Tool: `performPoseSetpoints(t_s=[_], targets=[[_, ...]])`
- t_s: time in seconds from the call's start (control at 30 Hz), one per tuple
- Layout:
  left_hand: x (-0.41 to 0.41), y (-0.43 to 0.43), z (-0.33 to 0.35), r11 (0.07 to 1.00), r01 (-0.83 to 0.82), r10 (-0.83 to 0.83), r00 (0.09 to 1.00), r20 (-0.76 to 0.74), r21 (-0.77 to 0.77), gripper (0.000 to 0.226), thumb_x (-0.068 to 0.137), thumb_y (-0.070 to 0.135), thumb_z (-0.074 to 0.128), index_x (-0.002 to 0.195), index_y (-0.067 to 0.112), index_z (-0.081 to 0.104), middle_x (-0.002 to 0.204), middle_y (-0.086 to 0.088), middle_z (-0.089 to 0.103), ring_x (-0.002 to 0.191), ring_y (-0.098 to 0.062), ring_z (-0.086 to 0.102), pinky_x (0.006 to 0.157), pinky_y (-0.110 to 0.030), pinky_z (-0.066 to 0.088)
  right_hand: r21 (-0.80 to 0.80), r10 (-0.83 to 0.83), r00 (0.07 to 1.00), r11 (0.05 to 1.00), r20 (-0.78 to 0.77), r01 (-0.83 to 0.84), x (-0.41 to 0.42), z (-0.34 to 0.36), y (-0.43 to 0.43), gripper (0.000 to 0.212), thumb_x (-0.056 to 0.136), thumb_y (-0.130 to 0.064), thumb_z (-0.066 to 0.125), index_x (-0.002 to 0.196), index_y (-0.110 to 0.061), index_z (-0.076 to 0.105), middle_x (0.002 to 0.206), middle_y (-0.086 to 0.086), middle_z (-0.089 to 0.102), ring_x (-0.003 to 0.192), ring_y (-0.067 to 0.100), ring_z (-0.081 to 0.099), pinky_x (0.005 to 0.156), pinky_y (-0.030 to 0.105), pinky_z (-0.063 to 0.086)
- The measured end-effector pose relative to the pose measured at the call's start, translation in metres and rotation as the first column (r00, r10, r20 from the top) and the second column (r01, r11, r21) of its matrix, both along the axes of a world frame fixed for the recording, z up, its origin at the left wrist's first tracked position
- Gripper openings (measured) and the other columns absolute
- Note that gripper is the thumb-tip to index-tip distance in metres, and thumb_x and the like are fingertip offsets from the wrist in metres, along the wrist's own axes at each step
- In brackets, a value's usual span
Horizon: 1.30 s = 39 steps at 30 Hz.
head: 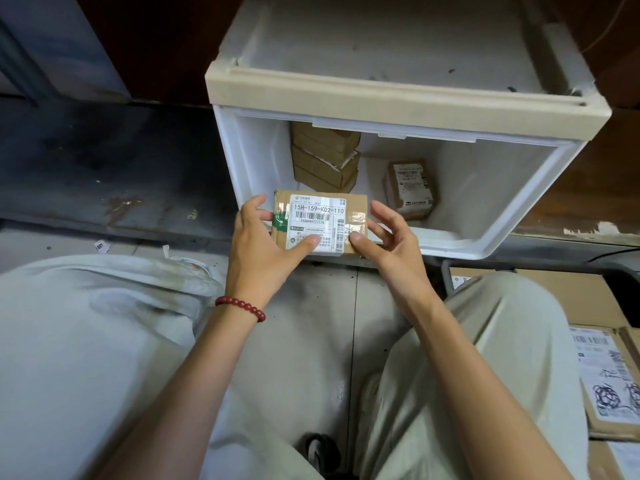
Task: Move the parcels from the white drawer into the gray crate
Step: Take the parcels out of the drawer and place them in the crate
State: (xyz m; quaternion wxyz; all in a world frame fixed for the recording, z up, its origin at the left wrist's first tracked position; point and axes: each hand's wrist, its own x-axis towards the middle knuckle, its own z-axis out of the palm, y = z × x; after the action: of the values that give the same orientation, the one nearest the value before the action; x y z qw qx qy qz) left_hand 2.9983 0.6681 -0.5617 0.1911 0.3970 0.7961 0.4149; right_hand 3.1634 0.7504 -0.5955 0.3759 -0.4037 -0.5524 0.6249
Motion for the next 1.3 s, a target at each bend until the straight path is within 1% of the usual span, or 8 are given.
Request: performPoseSetpoints(t_s=[0.17, 0.37, 0.5, 0.63, 0.73, 1.0, 1.07, 1.3], targets=[[0.009, 0.005, -0.004, 0.997, 0.067, -0.067, 0.998, 0.003, 0.026, 0.077, 0.071, 0.034, 0.082, 0.136, 0.024, 0.042, 0.124, 0.005, 0.036, 0.106, -0.009, 0.052, 0.081, -0.017, 0.041, 0.067, -0.010, 0.995, 0.998, 0.095, 0.003, -0.002, 0.004, -0.005, 0.061, 0.081, -0.016, 0.077, 0.134, -0.020, 0.047, 0.127, -0.004, 0.060, 0.115, 0.000, 0.057, 0.091, 0.023, 0.052], [0.034, 0.008, 0.004, 0.973, 0.098, -0.082, 0.993, -0.086, 0.209, 0.078, 0.073, 0.042, 0.078, 0.137, 0.020, 0.040, 0.124, 0.008, 0.039, 0.099, 0.007, 0.042, 0.072, 0.005, 0.039, 0.216, -0.098, 0.981, 0.975, 0.169, 0.060, 0.010, 0.029, -0.013, 0.058, 0.088, -0.026, 0.068, 0.136, -0.025, 0.035, 0.120, -0.014, 0.062, 0.107, -0.006, 0.059, 0.093, 0.022, 0.051], [0.066, 0.019, 0.021, 0.932, 0.199, -0.154, 0.974, -0.164, 0.303, 0.078, 0.071, 0.049, 0.076, 0.134, 0.017, 0.042, 0.119, 0.008, 0.042, 0.102, 0.001, 0.047, 0.082, -0.011, 0.047, 0.343, -0.264, 0.955, 0.917, 0.137, 0.205, 0.044, 0.053, -0.019, 0.058, 0.088, -0.025, 0.067, 0.136, -0.023, 0.035, 0.120, -0.017, 0.060, 0.106, -0.008, 0.059, 0.085, 0.008, 0.046], [0.111, 0.041, 0.044, 0.862, 0.363, -0.330, 0.932, -0.153, 0.353, 0.080, 0.070, 0.052, 0.074, 0.134, 0.017, 0.041, 0.121, 0.009, 0.044, 0.106, 0.005, 0.048, 0.085, -0.005, 0.043, 0.378, -0.377, 0.923, 0.868, 0.081, 0.322, 0.097, 0.077, -0.022, 0.065, 0.080, -0.034, 0.067, 0.137, -0.024, 0.036, 0.124, -0.015, 0.058, 0.111, -0.002, 0.058, 0.085, 0.011, 0.048], [0.149, 0.060, 0.059, 0.810, 0.472, -0.447, 0.881, -0.156, 0.348, 0.081, 0.069, 0.052, 0.074, 0.135, 0.018, 0.040, 0.127, 0.007, 0.045, 0.115, -0.004, 0.051, 0.091, -0.026, 0.052, 0.402, -0.503, 0.863, 0.801, 0.053, 0.443, 0.138, 0.086, -0.019, 0.063, 0.083, -0.022, 0.070, 0.137, -0.017, 0.037, 0.123, -0.011, 0.059, 0.107, -0.001, 0.060, 0.083, 0.010, 0.047], [0.226, 0.113, 0.059, 0.674, 0.724, -0.714, 0.689, -0.121, 0.145, 0.075, 0.076, 0.036, 0.078, 0.137, 0.025, 0.035, 0.133, 0.006, 0.055, 0.114, -0.007, 0.055, 0.095, -0.025, 0.048, 0.353, -0.687, 0.706, 0.712, 0.171, 0.608, 0.241, 0.073, -0.020, 0.065, 0.082, -0.026, 0.075, 0.137, -0.025, 0.039, 0.131, -0.010, 0.053, 0.117, 0.003, 0.056, 0.096, 0.032, 0.051], [0.240, 0.125, 0.053, 0.608, 0.790, -0.780, 0.612, -0.130, 0.078, 0.070, 0.078, 0.032, 0.077, 0.135, 0.024, 0.038, 0.131, 0.008, 0.057, 0.114, -0.005, 0.055, 0.097, -0.024, 0.047, 0.316, -0.703, 0.680, 0.707, 0.210, 0.633, 0.258, 0.067, -0.023, 0.074, 0.079, -0.027, 0.077, 0.139, -0.031, 0.035, 0.126, -0.017, 0.051, 0.114, 0.003, 0.055, 0.091, 0.025, 0.052], [0.276, 0.158, 0.018, 0.447, 0.878, -0.889, 0.415, -0.194, -0.170, 0.079, 0.078, 0.043, 0.074, 0.141, 0.031, 0.027, 0.133, 0.005, 0.053, 0.120, -0.015, 0.050, 0.093, -0.030, 0.045, 0.393, -0.730, 0.532, 0.681, 0.430, 0.617, 0.269, 0.013, -0.025, 0.062, 0.078, -0.038, 0.074, 0.133, -0.039, 0.044, 0.125, -0.009, 0.055, 0.110, 0.009, 0.055, 0.091, 0.040, 0.052]])
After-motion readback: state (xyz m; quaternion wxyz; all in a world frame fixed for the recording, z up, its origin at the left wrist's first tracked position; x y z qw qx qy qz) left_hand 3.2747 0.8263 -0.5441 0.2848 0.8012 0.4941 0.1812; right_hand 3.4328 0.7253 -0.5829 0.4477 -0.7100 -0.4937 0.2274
